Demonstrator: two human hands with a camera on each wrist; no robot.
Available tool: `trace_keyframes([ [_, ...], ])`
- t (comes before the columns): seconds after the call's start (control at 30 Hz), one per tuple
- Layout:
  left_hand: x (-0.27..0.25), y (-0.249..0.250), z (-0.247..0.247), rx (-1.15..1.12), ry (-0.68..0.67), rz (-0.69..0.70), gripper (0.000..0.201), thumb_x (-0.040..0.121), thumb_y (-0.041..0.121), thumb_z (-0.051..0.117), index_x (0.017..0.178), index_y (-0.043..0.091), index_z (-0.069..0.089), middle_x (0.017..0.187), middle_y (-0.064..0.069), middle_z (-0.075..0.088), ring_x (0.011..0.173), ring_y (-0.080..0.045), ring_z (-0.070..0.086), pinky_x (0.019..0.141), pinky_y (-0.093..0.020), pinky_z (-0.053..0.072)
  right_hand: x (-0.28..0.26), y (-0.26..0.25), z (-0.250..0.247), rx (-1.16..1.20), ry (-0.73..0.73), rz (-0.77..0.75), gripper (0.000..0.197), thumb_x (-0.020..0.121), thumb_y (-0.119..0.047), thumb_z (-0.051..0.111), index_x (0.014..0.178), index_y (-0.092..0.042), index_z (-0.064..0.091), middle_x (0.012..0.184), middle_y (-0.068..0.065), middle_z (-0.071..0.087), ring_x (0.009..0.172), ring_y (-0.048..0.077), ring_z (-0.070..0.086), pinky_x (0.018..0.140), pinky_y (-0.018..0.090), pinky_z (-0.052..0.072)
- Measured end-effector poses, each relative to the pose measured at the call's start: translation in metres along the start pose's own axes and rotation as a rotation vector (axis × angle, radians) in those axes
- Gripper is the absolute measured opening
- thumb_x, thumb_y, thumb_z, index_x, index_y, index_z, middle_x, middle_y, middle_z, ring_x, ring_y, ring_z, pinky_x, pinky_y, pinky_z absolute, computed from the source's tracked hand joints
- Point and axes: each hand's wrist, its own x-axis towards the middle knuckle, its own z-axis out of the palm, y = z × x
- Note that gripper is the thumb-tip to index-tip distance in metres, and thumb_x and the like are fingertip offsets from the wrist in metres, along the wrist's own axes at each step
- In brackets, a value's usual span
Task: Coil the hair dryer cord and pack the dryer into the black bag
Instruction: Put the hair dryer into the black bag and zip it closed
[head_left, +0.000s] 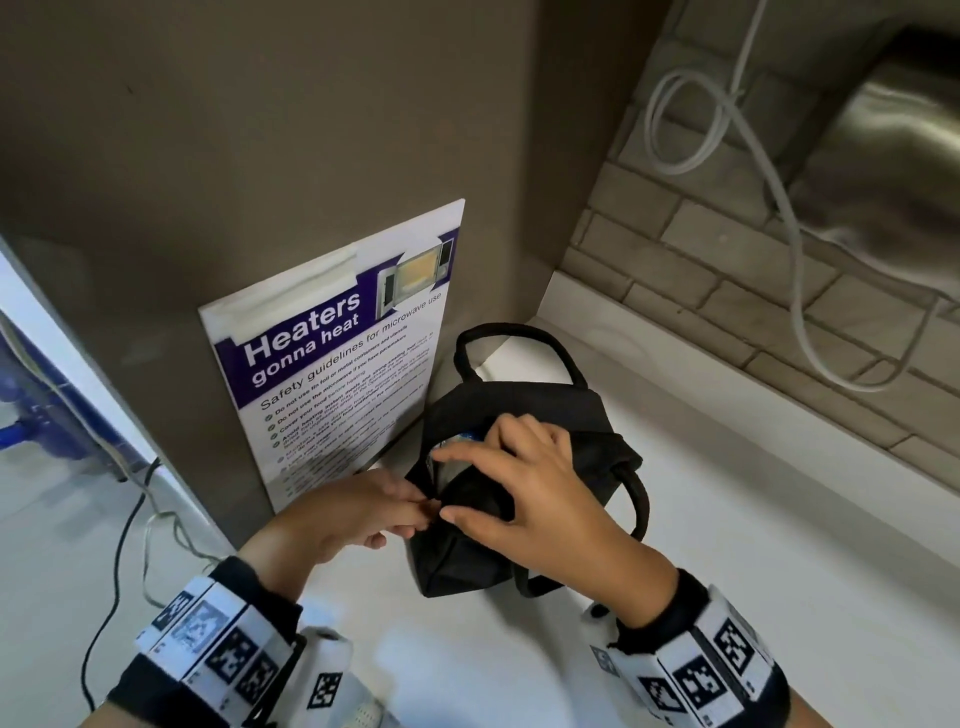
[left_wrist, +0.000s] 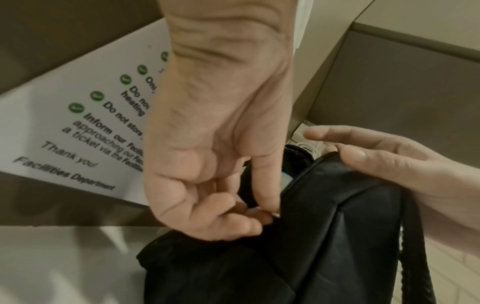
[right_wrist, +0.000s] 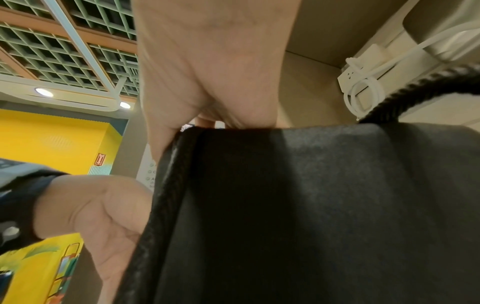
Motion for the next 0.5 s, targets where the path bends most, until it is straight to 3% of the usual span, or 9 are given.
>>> trace_keyframes([
  [0.07, -0.003, 0.004, 0.003, -0.014, -0.004, -0.009, 0.01, 0.087, 0.023, 0.059, 0.084, 0.017, 0.067, 0.074, 0.002, 0.059, 0.073, -0.01, 0.053, 0.063, -0.022, 0.038, -0.002, -0.001, 0.0, -0.027, 0.017, 0.006, 0.043, 0.083, -0.049, 0.059, 0.124, -0.036, 0.054, 0.09, -0.008, 0.038, 0.094, 0.009, 0.041, 0.093, 0.036, 0.032],
  [0.2, -0.019, 0.026, 0.002, 0.158, 0.183, 0.13, 0.024, 0.08, 0.027, 0.054, 0.057, 0.021, 0.053, 0.05, 0.011, 0.045, 0.056, -0.01, 0.042, 0.057, -0.026, 0.031, -0.006, -0.006, -0.001, -0.124, 0.091, 0.078, 0.038, 0.085, -0.043, 0.058, 0.121, -0.031, 0.058, 0.097, -0.003, 0.043, 0.096, 0.017, 0.046, 0.09, 0.038, 0.041],
  [0.33, -0.042, 0.056, 0.013, 0.167, 0.306, 0.355, 0.031, 0.083, 0.026, 0.05, 0.055, 0.018, 0.039, 0.046, 0.01, 0.035, 0.05, -0.007, 0.035, 0.054, -0.026, 0.026, -0.004, -0.01, 0.002, -0.06, 0.211, 0.082, 0.021, 0.083, -0.034, 0.067, 0.099, -0.021, 0.067, 0.099, 0.0, 0.051, 0.09, 0.017, 0.053, 0.077, 0.033, 0.048],
  [0.4, -0.046, 0.06, 0.021, 0.183, 0.338, 0.427, 0.031, 0.08, 0.034, 0.047, 0.058, 0.014, 0.04, 0.05, 0.008, 0.037, 0.054, -0.01, 0.038, 0.056, -0.027, 0.03, -0.004, -0.011, 0.0, -0.021, 0.3, 0.075, 0.013, 0.086, -0.028, 0.064, 0.09, -0.016, 0.066, 0.093, 0.0, 0.054, 0.082, 0.015, 0.054, 0.071, 0.027, 0.048],
  [0.5, -0.044, 0.058, 0.028, 0.225, 0.338, 0.493, 0.029, 0.075, 0.039, 0.041, 0.067, 0.012, 0.04, 0.059, -0.002, 0.039, 0.059, -0.015, 0.041, 0.06, -0.033, 0.033, -0.006, -0.013, 0.0, -0.062, 0.304, 0.037, 0.011, 0.091, -0.022, 0.055, 0.087, -0.013, 0.061, 0.09, 0.002, 0.056, 0.078, 0.019, 0.055, 0.067, 0.03, 0.048],
])
